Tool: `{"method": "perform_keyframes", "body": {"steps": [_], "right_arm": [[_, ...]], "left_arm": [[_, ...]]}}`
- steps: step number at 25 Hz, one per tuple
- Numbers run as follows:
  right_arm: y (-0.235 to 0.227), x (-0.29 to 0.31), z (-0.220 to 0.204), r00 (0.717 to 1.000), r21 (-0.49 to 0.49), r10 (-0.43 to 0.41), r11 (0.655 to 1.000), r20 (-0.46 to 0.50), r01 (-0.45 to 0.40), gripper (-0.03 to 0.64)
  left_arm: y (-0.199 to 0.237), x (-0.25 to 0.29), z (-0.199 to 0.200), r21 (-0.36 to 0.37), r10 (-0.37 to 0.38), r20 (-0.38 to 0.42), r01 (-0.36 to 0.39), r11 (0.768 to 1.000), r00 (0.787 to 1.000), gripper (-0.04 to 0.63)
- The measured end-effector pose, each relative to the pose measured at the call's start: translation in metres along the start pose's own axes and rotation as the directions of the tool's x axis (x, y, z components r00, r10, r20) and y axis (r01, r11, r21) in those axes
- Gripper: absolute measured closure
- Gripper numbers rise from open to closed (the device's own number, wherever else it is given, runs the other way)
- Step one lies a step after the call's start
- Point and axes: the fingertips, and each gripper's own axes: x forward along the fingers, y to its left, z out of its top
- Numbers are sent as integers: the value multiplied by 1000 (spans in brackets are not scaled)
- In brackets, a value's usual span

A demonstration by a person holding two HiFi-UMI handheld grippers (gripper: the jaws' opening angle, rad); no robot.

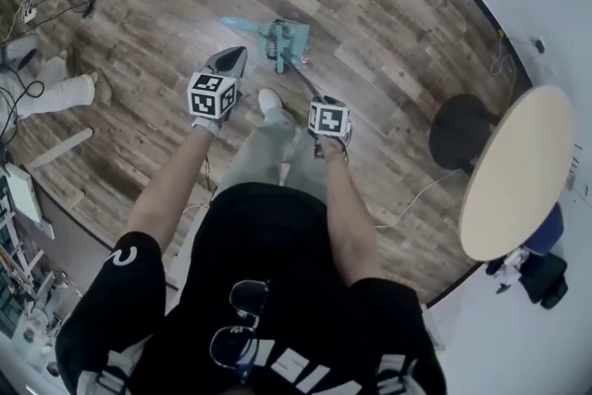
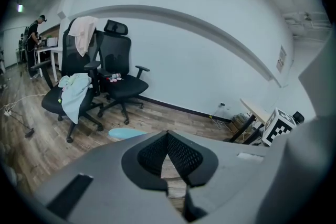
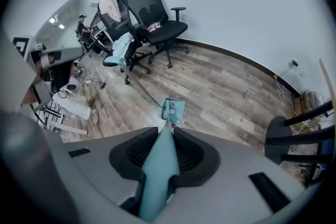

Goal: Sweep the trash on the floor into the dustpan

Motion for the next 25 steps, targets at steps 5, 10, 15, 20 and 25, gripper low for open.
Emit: {"method": "perform_keyframes", "body": {"steps": [5,10,15,20,25], "right_arm": [[-13,-16,2,996,-34,-85,996,-26,84,532],[-41,-35,-8,993,38,-121,992,-2,121,532],[-71,-51,-32,985,134,-173,976,22,169,532],[-87,-61,-68,978,249,-209,947,-6,204,532],[-80,-60,-98,982,311,-184,932,-41,187,532]], "left_arm": [[13,-5,0,-13,2,10,-2,1000,1000,598],[5,4,3,2,-38,3,38,999,999,598],[-13,19,-4,43,-87,-35,88,995,996,598],[-38,32,-8,84,-139,-67,145,986,988,598],[-61,37,-8,102,-166,-77,173,980,983,598]]}}
